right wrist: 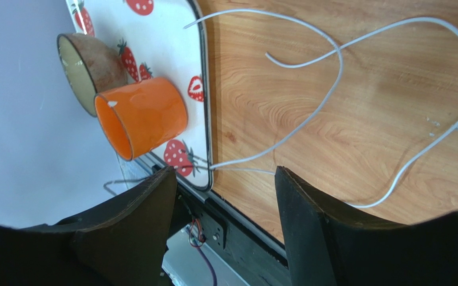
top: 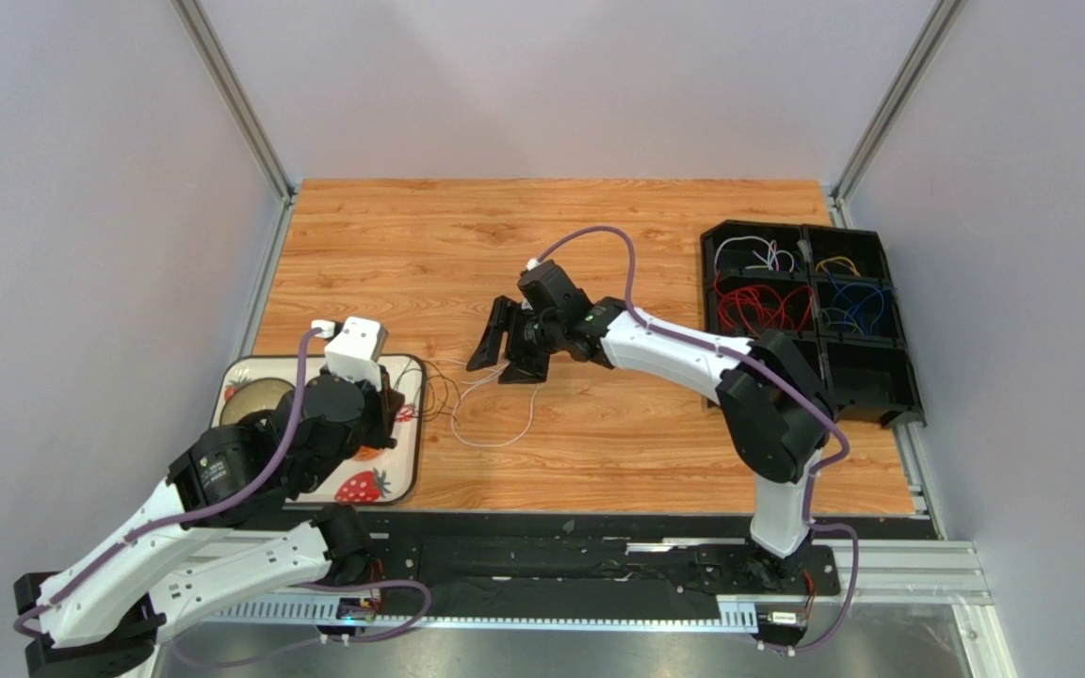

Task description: Untangle the cables

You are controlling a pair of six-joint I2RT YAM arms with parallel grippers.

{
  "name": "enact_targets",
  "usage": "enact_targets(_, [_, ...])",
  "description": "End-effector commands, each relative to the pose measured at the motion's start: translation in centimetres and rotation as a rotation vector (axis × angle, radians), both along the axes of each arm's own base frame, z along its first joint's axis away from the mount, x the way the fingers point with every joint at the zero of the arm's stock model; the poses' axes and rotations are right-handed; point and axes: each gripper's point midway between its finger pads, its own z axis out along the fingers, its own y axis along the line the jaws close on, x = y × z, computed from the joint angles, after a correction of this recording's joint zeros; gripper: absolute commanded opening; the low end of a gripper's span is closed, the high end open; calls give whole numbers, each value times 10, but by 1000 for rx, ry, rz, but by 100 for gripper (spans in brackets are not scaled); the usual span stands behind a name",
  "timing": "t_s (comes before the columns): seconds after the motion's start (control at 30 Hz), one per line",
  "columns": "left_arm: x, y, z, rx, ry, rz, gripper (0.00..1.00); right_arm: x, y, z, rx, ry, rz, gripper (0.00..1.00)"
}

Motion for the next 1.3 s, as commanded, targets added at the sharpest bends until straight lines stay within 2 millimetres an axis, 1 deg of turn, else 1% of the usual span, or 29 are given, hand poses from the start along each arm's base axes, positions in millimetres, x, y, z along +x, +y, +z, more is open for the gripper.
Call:
enact_targets(0.0, [2, -3, 5, -14, -18, -11, 0, 12, 17, 0, 9, -5, -39, 65])
enact_targets(0.17, [1, -3, 5, -16, -19, -11, 0, 13, 19, -13, -24, 0, -48, 63])
enact_targets(0.2, [2, -2, 5, -15, -20, -10, 0, 14, 20, -17, -30, 7, -49, 58])
enact_targets(0.27, [2, -2, 5, -15, -20, -10, 0, 13, 21, -18, -33, 9, -43, 47])
enact_targets(0.4, [2, -2, 5, -15, -20, -10, 0, 13, 24, -18, -59, -9, -28, 39])
enact_targets(0.43, [2, -2, 5, -15, -20, -10, 0, 14, 24, -17, -59, -14, -24, 35])
enact_targets(0.47, [1, -2, 5, -17, -20, -10, 0, 14, 25, -17, -58, -13, -21, 27])
enact_targets(0.53, [2, -2, 5, -16, -21, -7, 0, 13, 26, -17, -59, -8, -16, 20])
enact_targets(0.57, [2, -2, 5, -15, -20, -8, 0, 12, 26, -19, -60, -5, -11, 10])
enact_targets(0.63, [2, -2, 5, -15, -19, -8, 0, 13, 27, -18, -59, -8, -9, 0])
enact_targets(0.7, [1, -1, 5, -17, -21, -6, 0, 15, 25, -15, -65, -18, -16, 0])
enact_targets(0.77, [2, -2, 5, -16, -21, -6, 0, 24, 23, -1, -58, -55, -20, 0])
enact_targets(0.8, [2, -2, 5, -16, -20, -6, 0, 28, 18, 2, -75, -63, -28, 0])
enact_targets(0.83, [2, -2, 5, -16, -20, -6, 0, 39, 12, 9, -81, -92, -36, 0])
enact_targets(0.87, [2, -2, 5, -14, -20, -6, 0, 49, 12, 30, -63, -129, -48, 0])
enact_targets(0.9, [2, -2, 5, -16, -20, -6, 0, 56, 5, 39, -76, -151, -62, 0])
enact_targets(0.93, [2, -1, 5, -15, -21, -5, 0, 70, -5, 50, -78, -175, -88, 0])
enact_targets(0.97, [2, -1, 6, -17, -22, -3, 0, 83, -8, 79, -58, -241, -97, 0])
enact_targets(1.0, [2, 0, 6, -17, -23, -2, 0, 92, -18, 88, -81, -263, -123, 0])
enact_targets(1.03, [2, 0, 7, -20, -26, 2, 0, 107, -31, 103, -84, -295, -161, 0])
enact_targets(1.07, [1, 1, 7, -19, -25, 4, 0, 120, -37, 137, -59, -371, -183, 0])
enact_targets(1.1, [1, 2, 7, -22, -28, 8, 0, 130, -49, 148, -76, -398, -217, 0])
enact_targets(1.13, [1, 3, 9, -27, -33, 11, 0, 146, -65, 166, -77, -435, -261, 0])
enact_targets(1.17, [1, 5, 8, -27, -34, 16, 0, 155, -75, 181, -82, -471, -281, 0])
enact_targets(1.2, [1, 6, 9, -31, -38, 19, 0, 165, -88, 217, -60, -532, -321, 0])
enact_targets(1.23, [1, 7, 10, -37, -42, 21, 0, 178, -108, 233, -57, -556, -365, 0])
enact_targets(1.27, [0, 8, 11, -42, -45, 23, 0, 190, -123, 243, -71, -582, -415, 0])
